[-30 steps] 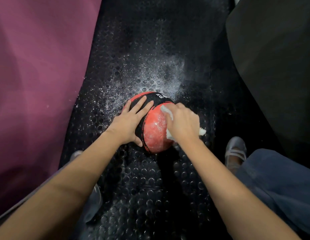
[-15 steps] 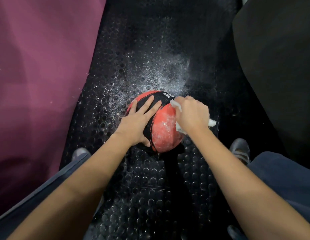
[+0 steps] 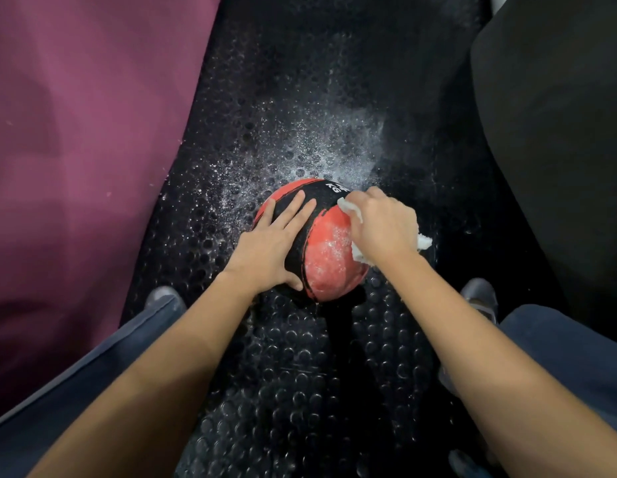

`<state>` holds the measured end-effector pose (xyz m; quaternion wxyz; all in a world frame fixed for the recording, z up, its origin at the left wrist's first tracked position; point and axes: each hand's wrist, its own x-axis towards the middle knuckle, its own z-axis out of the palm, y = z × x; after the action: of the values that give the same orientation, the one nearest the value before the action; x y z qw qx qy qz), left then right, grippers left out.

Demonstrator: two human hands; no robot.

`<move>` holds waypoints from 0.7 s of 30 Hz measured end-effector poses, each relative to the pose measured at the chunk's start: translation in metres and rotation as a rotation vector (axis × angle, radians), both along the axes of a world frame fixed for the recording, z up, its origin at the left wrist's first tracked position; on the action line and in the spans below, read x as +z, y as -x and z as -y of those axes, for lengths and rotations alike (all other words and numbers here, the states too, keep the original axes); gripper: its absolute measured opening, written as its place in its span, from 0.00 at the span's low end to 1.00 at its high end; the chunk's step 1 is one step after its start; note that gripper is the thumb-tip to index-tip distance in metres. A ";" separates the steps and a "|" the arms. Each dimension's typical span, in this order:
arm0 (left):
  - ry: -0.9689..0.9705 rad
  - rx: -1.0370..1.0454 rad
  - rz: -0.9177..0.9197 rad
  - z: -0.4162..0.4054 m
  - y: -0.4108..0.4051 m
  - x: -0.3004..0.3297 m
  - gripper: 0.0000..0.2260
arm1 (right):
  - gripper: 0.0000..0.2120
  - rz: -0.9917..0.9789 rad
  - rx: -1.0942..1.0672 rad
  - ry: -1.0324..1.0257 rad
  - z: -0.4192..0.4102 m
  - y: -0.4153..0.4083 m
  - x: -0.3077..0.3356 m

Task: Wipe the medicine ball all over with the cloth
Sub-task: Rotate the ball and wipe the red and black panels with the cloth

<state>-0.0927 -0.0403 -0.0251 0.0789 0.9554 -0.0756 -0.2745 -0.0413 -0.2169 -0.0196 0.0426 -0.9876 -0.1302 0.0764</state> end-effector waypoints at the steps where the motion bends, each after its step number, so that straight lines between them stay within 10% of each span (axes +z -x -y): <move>1: 0.012 0.021 0.004 0.002 0.002 0.000 0.60 | 0.12 -0.010 -0.005 0.000 -0.001 -0.005 -0.001; 21: -0.033 0.097 0.004 0.026 -0.005 0.002 0.60 | 0.09 0.095 0.119 0.130 -0.010 0.009 0.006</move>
<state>-0.0874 -0.0660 -0.0235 0.0760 0.9596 -0.0245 -0.2696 -0.0502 -0.2073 -0.0132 -0.0324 -0.9813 -0.1855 0.0400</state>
